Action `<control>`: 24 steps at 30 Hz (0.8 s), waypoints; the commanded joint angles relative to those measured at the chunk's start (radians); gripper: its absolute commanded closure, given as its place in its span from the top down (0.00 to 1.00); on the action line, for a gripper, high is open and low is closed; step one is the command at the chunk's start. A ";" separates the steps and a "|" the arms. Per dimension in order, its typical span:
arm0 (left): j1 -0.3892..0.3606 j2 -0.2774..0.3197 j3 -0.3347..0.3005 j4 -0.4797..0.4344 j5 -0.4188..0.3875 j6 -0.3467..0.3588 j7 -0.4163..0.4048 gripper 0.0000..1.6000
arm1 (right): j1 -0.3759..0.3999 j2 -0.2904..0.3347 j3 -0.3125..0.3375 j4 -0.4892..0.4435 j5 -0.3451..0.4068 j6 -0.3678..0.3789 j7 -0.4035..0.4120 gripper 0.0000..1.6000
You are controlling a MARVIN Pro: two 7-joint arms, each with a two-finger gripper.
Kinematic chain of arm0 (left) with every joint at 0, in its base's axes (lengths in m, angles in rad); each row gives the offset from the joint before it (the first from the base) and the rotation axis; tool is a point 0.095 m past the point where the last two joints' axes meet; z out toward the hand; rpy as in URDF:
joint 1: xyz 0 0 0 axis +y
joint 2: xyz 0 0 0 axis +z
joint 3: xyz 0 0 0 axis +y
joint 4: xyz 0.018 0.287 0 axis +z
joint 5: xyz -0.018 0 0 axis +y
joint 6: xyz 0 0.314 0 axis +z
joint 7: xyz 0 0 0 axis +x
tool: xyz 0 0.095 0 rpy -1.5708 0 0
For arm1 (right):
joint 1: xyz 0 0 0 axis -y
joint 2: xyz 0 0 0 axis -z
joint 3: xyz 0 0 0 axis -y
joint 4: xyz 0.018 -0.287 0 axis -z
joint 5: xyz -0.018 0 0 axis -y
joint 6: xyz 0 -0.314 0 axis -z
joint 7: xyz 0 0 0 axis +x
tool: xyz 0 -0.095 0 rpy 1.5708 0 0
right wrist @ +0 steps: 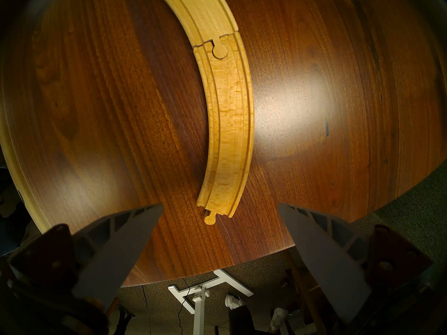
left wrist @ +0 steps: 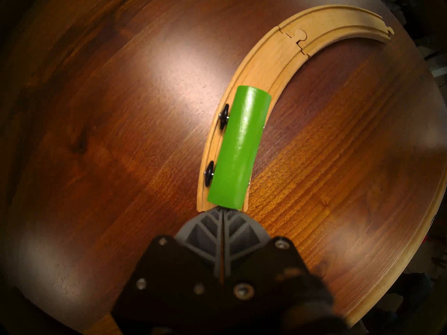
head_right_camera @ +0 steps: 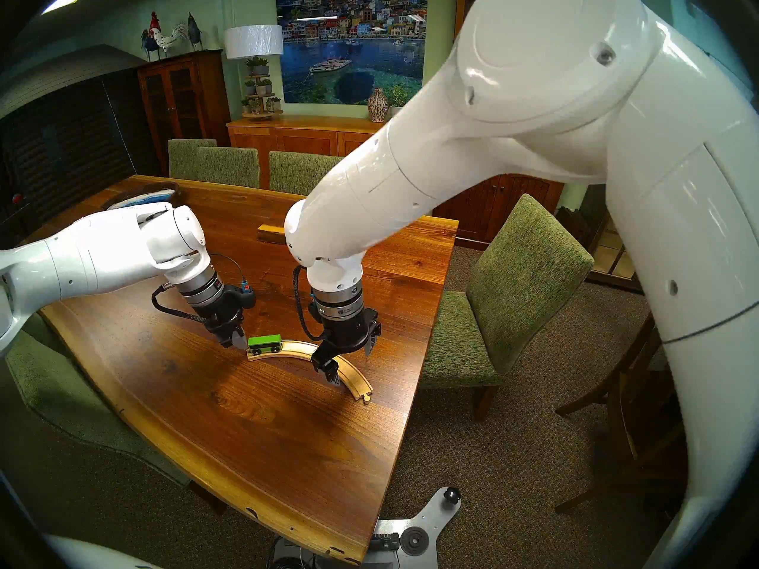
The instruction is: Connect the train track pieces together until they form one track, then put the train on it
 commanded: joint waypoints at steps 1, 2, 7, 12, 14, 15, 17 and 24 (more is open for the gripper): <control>-0.027 -0.032 -0.031 0.010 -0.013 -0.001 0.004 0.00 | 0.023 0.009 0.004 0.008 0.000 0.001 0.000 1.00; -0.030 -0.033 -0.032 0.008 -0.014 0.000 0.004 0.00 | 0.023 0.009 0.004 0.008 0.000 0.001 0.000 1.00; -0.034 -0.050 -0.040 0.006 -0.021 0.003 0.008 0.00 | 0.023 0.009 0.004 0.008 0.000 0.001 0.000 1.00; -0.032 -0.064 -0.044 -0.002 -0.029 0.007 0.007 0.00 | 0.023 0.009 0.004 0.008 0.000 0.001 0.000 1.00; -0.031 -0.067 -0.044 -0.005 -0.030 0.009 0.008 0.00 | 0.023 0.009 0.004 0.008 0.000 0.001 0.000 1.00; -0.029 -0.070 -0.045 -0.011 -0.033 0.013 0.009 0.00 | 0.023 0.009 0.004 0.008 0.000 0.001 0.000 1.00; -0.026 -0.074 -0.046 -0.014 -0.037 0.016 0.009 0.00 | 0.023 0.010 0.004 0.008 0.000 0.001 0.000 1.00; -0.018 -0.089 -0.051 -0.016 -0.046 0.026 0.013 0.00 | 0.023 0.010 0.004 0.008 0.000 0.001 0.000 1.00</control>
